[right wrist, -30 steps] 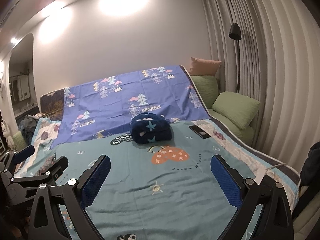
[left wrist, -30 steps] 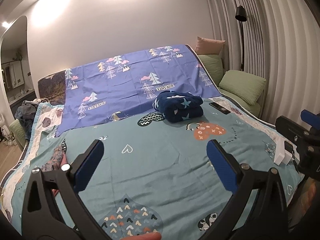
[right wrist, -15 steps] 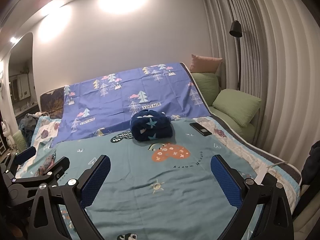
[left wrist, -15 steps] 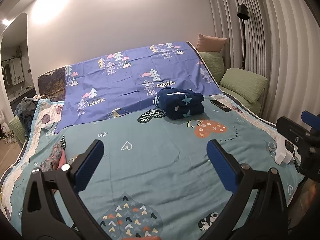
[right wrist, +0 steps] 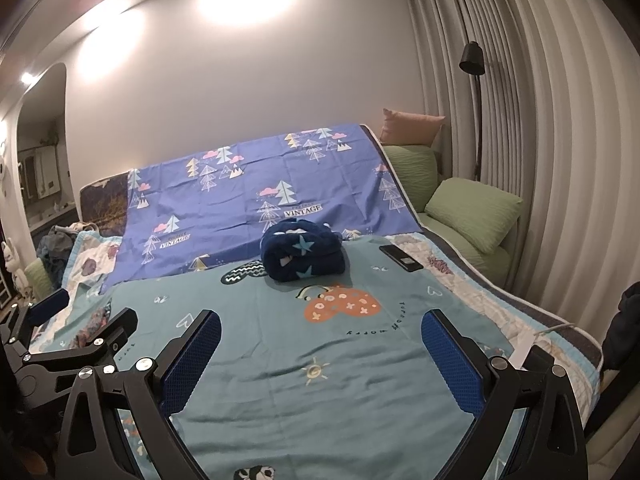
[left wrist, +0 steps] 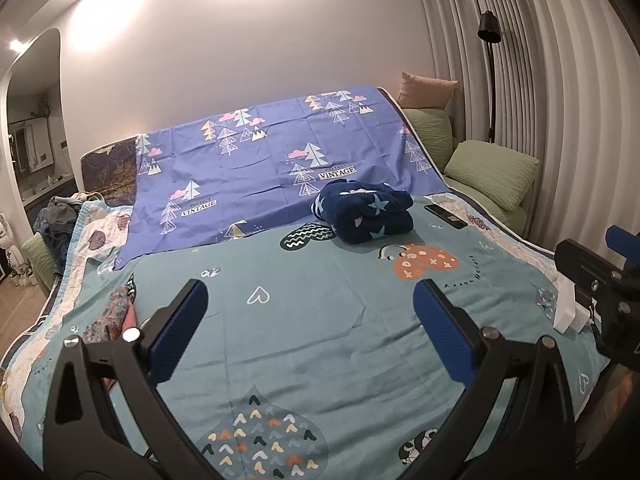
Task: Fold small clothes
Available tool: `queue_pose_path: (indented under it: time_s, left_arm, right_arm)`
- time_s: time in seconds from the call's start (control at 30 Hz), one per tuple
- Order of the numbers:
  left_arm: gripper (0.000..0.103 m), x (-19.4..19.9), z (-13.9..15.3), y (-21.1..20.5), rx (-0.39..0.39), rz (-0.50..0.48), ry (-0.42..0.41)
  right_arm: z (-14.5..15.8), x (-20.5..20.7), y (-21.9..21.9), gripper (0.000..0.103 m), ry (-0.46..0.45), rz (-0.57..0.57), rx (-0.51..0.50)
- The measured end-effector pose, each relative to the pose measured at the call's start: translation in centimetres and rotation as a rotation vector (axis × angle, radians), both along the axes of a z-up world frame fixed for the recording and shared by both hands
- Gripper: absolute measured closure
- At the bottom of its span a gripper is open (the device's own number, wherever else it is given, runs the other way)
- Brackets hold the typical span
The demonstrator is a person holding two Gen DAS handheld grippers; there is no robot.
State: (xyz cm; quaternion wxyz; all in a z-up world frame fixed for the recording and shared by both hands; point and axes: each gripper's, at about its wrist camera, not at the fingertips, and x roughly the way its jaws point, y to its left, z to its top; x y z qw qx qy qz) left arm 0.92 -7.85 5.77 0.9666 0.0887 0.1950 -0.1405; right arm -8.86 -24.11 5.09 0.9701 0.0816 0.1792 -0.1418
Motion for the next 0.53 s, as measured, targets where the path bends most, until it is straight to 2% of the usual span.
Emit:
queue_pose_path:
  time_s: [0.53]
  left_arm:
    - [0.001,0.09,0.21,-0.02,0.001,-0.004,0.004]
  right_arm:
    - [0.03,-0.07,0.14,0.001,0.004,-0.001,-0.002]
